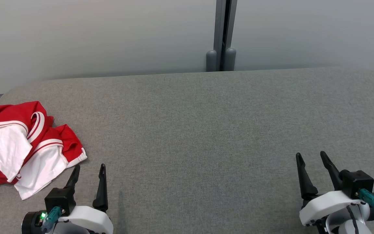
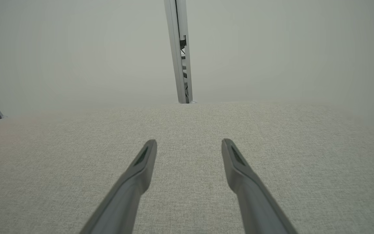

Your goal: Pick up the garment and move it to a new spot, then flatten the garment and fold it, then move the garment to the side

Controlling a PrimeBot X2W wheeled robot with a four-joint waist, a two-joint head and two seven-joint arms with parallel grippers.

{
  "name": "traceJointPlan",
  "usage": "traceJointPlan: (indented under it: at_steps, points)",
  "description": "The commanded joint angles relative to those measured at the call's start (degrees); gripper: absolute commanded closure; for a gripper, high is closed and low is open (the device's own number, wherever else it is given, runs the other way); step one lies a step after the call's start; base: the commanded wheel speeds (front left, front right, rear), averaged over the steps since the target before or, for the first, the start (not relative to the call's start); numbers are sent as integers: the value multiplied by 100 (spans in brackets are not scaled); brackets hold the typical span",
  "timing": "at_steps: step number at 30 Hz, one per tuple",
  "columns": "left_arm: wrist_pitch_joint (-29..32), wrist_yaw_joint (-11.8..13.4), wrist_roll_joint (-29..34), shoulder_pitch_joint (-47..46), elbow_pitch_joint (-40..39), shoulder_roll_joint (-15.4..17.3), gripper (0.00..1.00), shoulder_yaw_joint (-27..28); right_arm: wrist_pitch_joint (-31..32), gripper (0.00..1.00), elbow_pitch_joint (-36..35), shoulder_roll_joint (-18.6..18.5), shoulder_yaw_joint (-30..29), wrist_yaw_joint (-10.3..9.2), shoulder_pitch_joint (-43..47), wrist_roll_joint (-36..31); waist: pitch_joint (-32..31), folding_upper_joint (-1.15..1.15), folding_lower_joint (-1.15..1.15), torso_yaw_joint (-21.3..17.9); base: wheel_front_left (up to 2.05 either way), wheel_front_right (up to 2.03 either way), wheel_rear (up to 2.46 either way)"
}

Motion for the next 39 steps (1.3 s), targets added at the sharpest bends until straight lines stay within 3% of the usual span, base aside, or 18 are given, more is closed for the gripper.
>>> traceJointPlan:
  at_steps: [1, 18, 39]
  points:
    - [-39, 28, 147, 1, -5, 28, 0, 16, -71, 0, -3, -43, 19, 10, -83, -137, 4, 0, 0, 1, 0, 0, 0]
    - [-170, 42, 612, -114, 9, 1, 0, 62, -204, 0, 41, -49, 74, 12, -137, -582, 118, 0, 0, 258, 0, 0, 0]
    - [-169, 128, 349, 44, 130, -23, 0, 363, -199, 0, 99, -54, 676, 7, -294, -517, 322, 0, 0, 2417, 0, 0, 0]
